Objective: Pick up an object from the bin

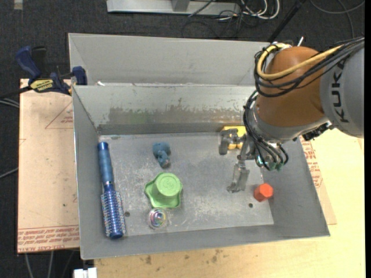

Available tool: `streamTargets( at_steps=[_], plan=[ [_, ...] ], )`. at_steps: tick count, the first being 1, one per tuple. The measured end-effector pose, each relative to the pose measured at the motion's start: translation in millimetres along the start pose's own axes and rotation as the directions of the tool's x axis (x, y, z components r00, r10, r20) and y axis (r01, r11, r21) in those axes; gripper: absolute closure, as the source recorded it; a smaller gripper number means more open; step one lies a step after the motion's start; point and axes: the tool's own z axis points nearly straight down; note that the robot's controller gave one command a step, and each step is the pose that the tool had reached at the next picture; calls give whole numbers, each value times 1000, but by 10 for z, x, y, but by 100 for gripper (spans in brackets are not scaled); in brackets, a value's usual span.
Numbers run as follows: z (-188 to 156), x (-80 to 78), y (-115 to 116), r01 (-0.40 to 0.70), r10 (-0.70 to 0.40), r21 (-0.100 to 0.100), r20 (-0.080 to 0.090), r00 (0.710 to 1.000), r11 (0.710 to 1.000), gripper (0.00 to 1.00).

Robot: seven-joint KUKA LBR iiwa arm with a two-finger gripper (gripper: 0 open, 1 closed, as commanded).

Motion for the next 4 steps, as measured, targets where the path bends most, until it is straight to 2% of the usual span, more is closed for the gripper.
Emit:
streamTargets(
  at_steps=[1,2,3,4],
  plan=[
    [181,424,-963,225,-225,4,4,974,974,0],
    [1278,57,-1018,232,-232,-1,4,973,973,0],
    [480,-236,-1412,305,-305,10,17,952,952,0],
    [1292,314,-1465,322,-322,-3,-1,947,947,0]
  ],
)
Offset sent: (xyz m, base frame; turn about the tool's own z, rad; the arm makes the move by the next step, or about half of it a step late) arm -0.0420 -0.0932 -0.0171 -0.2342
